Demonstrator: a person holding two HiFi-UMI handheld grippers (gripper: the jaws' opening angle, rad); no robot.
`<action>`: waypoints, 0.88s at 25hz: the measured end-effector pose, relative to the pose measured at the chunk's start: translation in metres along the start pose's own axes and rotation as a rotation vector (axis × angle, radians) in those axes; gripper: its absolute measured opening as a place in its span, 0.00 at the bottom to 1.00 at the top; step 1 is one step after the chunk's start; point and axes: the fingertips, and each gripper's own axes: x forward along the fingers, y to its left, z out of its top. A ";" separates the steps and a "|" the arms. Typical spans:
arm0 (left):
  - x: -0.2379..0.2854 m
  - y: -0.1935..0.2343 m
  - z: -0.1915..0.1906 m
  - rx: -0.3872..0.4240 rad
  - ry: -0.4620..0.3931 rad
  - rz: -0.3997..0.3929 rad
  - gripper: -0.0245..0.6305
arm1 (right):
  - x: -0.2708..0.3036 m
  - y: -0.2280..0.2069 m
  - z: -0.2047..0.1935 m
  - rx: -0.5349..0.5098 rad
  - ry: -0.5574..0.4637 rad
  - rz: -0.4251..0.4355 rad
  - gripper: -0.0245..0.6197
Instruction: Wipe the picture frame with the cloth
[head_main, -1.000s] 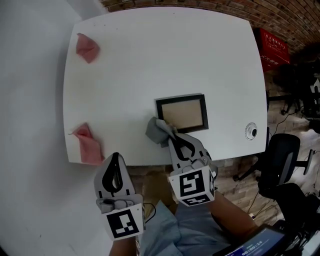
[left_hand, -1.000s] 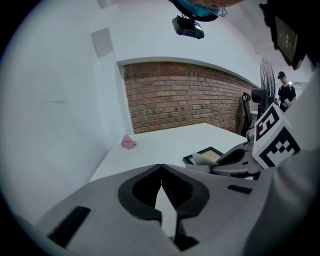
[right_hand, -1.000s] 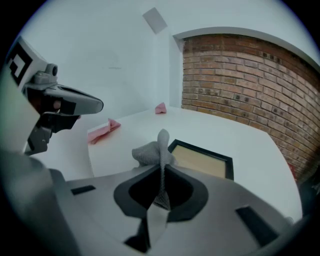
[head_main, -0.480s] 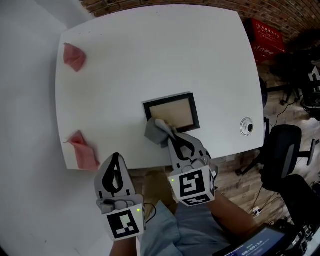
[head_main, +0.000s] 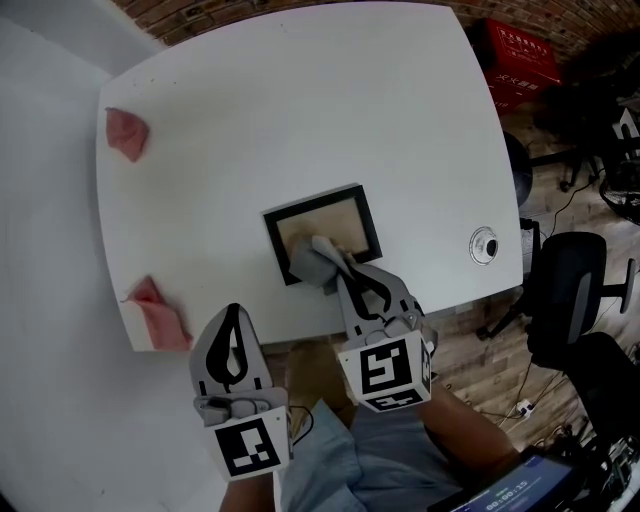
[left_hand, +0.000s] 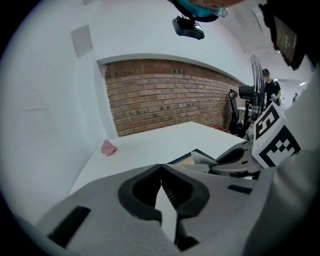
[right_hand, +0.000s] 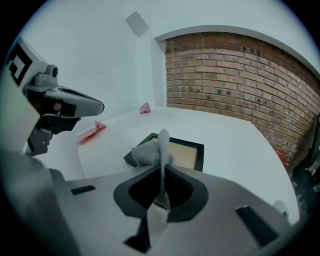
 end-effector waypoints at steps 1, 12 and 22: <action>0.002 -0.002 0.001 0.004 0.000 -0.006 0.05 | -0.001 -0.003 -0.001 0.005 0.000 -0.004 0.08; 0.020 -0.027 0.011 0.046 0.002 -0.061 0.05 | -0.008 -0.030 -0.011 0.053 -0.005 -0.047 0.08; 0.030 -0.054 0.025 0.086 -0.015 -0.113 0.05 | -0.021 -0.061 -0.027 0.103 -0.003 -0.110 0.08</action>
